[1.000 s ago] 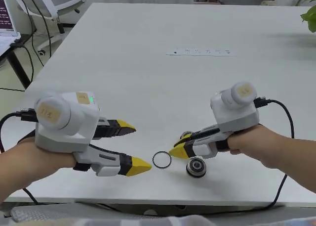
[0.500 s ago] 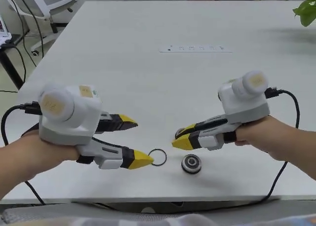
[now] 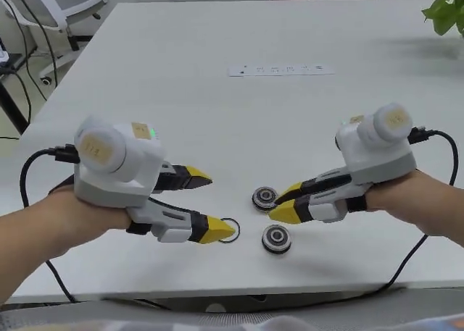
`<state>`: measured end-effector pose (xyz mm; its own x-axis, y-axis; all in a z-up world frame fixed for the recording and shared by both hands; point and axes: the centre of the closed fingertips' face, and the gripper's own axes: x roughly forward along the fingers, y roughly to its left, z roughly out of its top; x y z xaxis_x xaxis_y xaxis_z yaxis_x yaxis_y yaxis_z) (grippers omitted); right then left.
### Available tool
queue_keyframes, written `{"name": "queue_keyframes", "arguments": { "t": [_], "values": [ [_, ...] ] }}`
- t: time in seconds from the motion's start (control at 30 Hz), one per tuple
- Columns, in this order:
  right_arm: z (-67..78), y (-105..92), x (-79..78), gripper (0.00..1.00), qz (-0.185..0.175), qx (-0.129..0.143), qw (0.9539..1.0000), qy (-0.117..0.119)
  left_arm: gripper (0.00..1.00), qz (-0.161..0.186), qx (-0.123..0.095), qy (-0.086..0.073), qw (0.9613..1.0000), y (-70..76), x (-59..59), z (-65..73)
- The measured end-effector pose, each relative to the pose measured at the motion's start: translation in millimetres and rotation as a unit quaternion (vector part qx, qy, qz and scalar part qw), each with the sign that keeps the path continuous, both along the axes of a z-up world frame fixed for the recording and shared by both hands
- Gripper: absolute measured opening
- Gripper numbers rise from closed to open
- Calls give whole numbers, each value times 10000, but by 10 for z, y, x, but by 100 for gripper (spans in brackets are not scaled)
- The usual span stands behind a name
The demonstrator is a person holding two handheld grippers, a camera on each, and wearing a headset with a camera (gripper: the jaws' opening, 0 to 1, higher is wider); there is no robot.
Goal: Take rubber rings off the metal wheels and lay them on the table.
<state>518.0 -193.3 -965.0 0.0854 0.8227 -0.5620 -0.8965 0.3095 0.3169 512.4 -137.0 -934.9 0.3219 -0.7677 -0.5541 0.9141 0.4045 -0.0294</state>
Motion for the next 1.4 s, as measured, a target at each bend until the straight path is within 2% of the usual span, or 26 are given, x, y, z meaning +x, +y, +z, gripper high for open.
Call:
{"name": "queue_keyframes", "arguments": {
  "t": [0.6,1.1,1.4],
  "values": [
    [-192,-214,-58,22,51,-238,9997,-3,53,-308,224,232,9990,-233,4,-257],
    [-426,-289,-135,24,458,-583,9971,-160,48,-552,404,337,9971,-403,-31,-408],
    [-485,-283,-151,23,596,-685,9955,-259,43,-611,456,382,9964,-489,-27,-482]
  ]
}}
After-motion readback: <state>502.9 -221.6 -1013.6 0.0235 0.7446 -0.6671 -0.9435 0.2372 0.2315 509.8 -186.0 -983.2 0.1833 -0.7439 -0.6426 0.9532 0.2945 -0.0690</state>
